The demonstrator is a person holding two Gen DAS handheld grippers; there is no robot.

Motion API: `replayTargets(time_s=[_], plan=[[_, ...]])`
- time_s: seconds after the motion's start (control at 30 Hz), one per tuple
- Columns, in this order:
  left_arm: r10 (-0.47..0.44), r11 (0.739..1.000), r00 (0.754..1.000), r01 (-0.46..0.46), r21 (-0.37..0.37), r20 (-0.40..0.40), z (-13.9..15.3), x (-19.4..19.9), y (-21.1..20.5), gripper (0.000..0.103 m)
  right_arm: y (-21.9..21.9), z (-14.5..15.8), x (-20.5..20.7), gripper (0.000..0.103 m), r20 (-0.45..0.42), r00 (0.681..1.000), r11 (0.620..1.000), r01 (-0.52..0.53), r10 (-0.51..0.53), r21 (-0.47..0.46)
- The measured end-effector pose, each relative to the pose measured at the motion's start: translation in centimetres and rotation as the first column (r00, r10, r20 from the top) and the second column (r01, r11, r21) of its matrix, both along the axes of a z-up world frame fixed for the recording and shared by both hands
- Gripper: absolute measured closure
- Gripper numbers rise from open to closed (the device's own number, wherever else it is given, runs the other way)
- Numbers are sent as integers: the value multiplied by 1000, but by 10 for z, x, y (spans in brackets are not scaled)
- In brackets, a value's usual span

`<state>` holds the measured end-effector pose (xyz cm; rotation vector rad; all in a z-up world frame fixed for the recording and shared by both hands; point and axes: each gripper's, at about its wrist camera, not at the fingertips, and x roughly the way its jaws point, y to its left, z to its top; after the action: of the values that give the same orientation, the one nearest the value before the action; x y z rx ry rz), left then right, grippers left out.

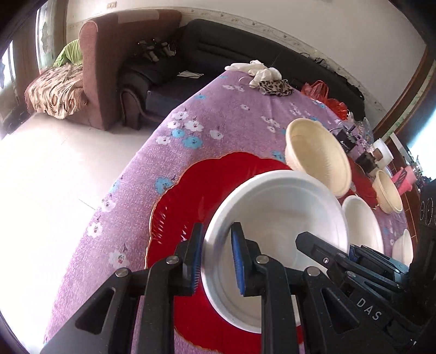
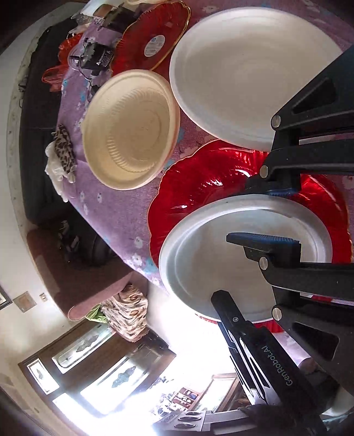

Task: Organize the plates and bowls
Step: 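Carry the white bowl onto the large red plate and open the right gripper, then move the right gripper to the red scalloped plate with the sticker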

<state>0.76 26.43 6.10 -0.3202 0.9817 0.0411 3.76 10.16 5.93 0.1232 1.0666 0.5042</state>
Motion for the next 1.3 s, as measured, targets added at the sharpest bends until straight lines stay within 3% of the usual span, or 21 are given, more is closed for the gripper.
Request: replayTargets(time_s=[0.17, 0.27, 0.33, 0.4, 0.57, 0.7, 0.9, 0.93, 1.0, 1.17, 1.3], plan=[[2, 1000, 1000, -2, 2, -9, -6, 7, 2, 81, 8, -9, 7, 79, -7, 1000, 999, -7, 6, -41], [11, 1000, 1000, -11, 1, -1, -4, 5, 5, 63, 8, -10, 9, 78, 2, 1000, 999, 11, -11, -45], [29, 1000, 999, -29, -5, 19, 1, 1, 9, 53, 6, -9, 9, 72, 0, 1000, 999, 20, -20, -32], [37, 999, 999, -37, -9, 36, 7, -2, 12, 53, 5, -7, 9, 60, 2, 1000, 1000, 24, -24, -14], [50, 999, 996, -49, -8, 76, 24, -17, 14, 50, 0, 2, 7, 60, 36, 998, 999, 46, -46, -1], [52, 998, 990, -56, 28, 133, 42, -35, 4, 40, -11, 14, 0, 60, 68, 995, 997, 65, -67, 37], [28, 986, 970, -67, 156, 242, 69, -69, -31, 33, -36, 46, -30, 58, 165, 983, 995, 77, -85, 56], [23, 980, 964, -74, 186, 264, 72, -75, -38, 29, -41, 51, -38, 55, 185, 978, 995, 84, -91, 50], [14, 962, 948, -99, 254, 318, 80, -89, -55, 24, -53, 56, -48, 37, 205, 973, 994, 101, -109, 51], [-46, 901, 912, -138, 411, 408, 93, -118, -101, 15, -85, 56, -69, 36, 226, 963, 989, 137, -146, 55], [-104, 889, 909, -97, 447, 403, 95, -129, -127, 14, -115, 51, -81, 36, 212, 959, 982, 179, -189, 67]])
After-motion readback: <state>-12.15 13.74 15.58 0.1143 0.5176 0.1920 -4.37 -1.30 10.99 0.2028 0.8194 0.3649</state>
